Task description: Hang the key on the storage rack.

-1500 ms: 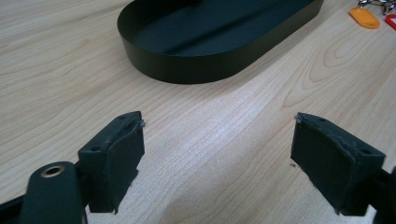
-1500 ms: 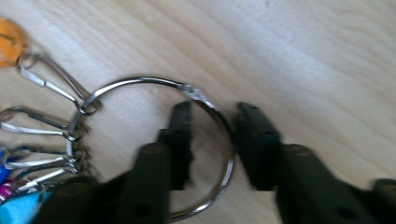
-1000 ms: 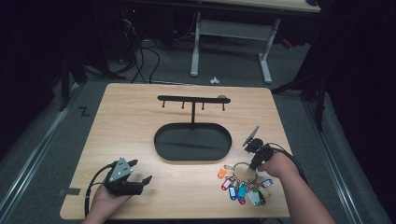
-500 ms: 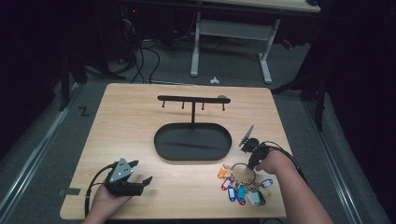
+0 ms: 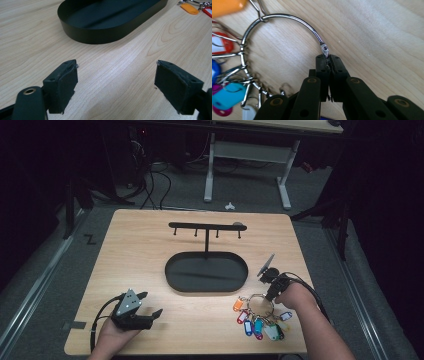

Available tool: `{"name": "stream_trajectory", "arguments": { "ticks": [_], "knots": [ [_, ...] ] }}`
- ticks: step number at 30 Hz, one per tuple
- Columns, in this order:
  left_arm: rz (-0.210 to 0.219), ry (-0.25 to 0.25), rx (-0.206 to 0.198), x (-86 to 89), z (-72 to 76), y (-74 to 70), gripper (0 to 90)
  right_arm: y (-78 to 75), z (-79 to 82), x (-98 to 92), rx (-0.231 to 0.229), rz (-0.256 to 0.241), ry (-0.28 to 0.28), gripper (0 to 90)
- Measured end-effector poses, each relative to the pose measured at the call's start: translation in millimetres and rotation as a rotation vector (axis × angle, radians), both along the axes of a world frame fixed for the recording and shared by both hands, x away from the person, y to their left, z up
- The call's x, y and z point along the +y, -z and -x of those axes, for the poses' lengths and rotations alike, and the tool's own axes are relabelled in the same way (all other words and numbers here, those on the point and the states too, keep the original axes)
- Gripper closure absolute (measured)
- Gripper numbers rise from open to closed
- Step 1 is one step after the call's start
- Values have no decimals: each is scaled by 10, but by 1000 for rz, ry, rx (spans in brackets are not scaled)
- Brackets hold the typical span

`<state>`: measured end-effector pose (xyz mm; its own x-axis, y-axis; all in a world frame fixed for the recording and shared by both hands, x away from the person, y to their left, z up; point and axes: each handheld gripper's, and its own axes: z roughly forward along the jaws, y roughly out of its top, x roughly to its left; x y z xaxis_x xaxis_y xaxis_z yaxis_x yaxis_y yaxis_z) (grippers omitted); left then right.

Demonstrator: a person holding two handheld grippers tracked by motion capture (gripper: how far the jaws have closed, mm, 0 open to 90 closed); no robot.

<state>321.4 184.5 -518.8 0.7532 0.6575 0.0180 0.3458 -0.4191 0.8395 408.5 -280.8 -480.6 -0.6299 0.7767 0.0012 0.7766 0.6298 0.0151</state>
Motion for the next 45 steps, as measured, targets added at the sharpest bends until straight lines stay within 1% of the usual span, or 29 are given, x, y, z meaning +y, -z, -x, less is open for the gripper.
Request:
{"name": "stream_trajectory", "arguments": {
  "ticks": [1, 2, 3, 4, 5, 6, 7, 8, 10, 14, 15, 16, 17, 18, 20, 23, 24, 26, 27, 28, 29, 30, 31, 33, 34, 36, 38, 43, 45],
  "knots": [
    [-2, 0, 1, -2, -1, 1, 193, -45, 12, -7, -1, -16, 1, 870],
    [-2, 2, 0, -9, 2, 3, 194, -152, 47, -4, -16, -18, -6, 870],
    [-2, 2, 0, -9, 2, 3, 194, -152, 47, -4, -16, -18, -6, 870],
    [-5, 4, 0, -13, 6, 2, 194, -270, 88, 2, -32, -31, -11, 870],
    [-5, 4, 0, -13, 6, 2, 194, -328, 107, 5, -46, -38, -16, 870],
    [-7, 2, -2, -10, 5, 0, 194, -383, 126, 11, -65, -37, -21, 870],
    [-7, 2, -2, -10, 5, 0, 194, -383, 126, 11, -65, -37, -21, 870],
    [-4, -2, -2, -2, 2, -2, 194, -485, 159, 17, -80, -38, -30, 872],
    [-4, -3, -3, 3, 2, -3, 194, -571, 189, 19, -96, -46, -32, 873],
    [-4, 0, 0, -2, 3, 1, 194, -735, 248, 30, -108, -60, -38, 875],
    [-4, 0, 0, -2, 3, 1, 194, -735, 248, 30, -108, -60, -38, 875],
    [-6, 1, -2, -4, 4, 2, 194, -825, 273, 38, -120, -69, -37, 876],
    [-6, 1, -2, -4, 4, 2, 194, -825, 273, 38, -120, -69, -37, 876],
    [-6, 2, -3, -4, 5, 1, 194, -917, 295, 47, -130, -70, -39, 876],
    [-7, 2, -3, -3, 5, 0, 194, -996, 312, 55, -136, -68, -46, 876],
    [-5, 2, -2, -5, 4, 2, 194, -1099, 324, 59, -144, -66, -49, 877],
    [-6, 3, -2, -5, 2, 2, 194, -1132, 332, 63, -146, -62, -36, 877],
    [-6, 3, -1, -5, 1, 4, 194, -1191, 333, 52, -151, -59, -35, 877],
    [-6, 3, -1, -5, 1, 4, 194, -1191, 333, 52, -151, -59, -35, 877],
    [-7, 5, 0, -5, 1, 4, 194, -1253, 353, 56, -144, -56, 5, 877],
    [-7, 5, 0, -5, 1, 4, 194, -1253, 353, 56, -144, -56, 5, 877],
    [-7, 5, 1, -6, 0, 5, 194, -1298, 336, 32, -162, -57, -26, 878],
    [-7, 5, 1, -6, 0, 5, 194, -1298, 336, 32, -162, -57, -26, 878],
    [-8, 6, 2, -7, 1, 6, 194, -1378, 339, 25, -170, -51, -17, 878],
    [-8, 6, 2, -7, 1, 6, 194, -1410, 356, 36, -164, -45, 13, 878],
    [-6, 3, 3, -7, 10, 11, 194, -1440, 358, 34, -165, -47, 14, 877],
    [-8, 5, 4, -1, 12, 7, 194, -1541, 358, 27, -172, -42, 19, 877],
    [-6, 6, 6, 5, 13, 4, 194, -1658, 355, 24, -182, -27, 19, 878],
    [-6, 6, 6, 5, 14, 5, 194, -1729, 339, 18, -200, -22, -7, 878]
  ]
}}
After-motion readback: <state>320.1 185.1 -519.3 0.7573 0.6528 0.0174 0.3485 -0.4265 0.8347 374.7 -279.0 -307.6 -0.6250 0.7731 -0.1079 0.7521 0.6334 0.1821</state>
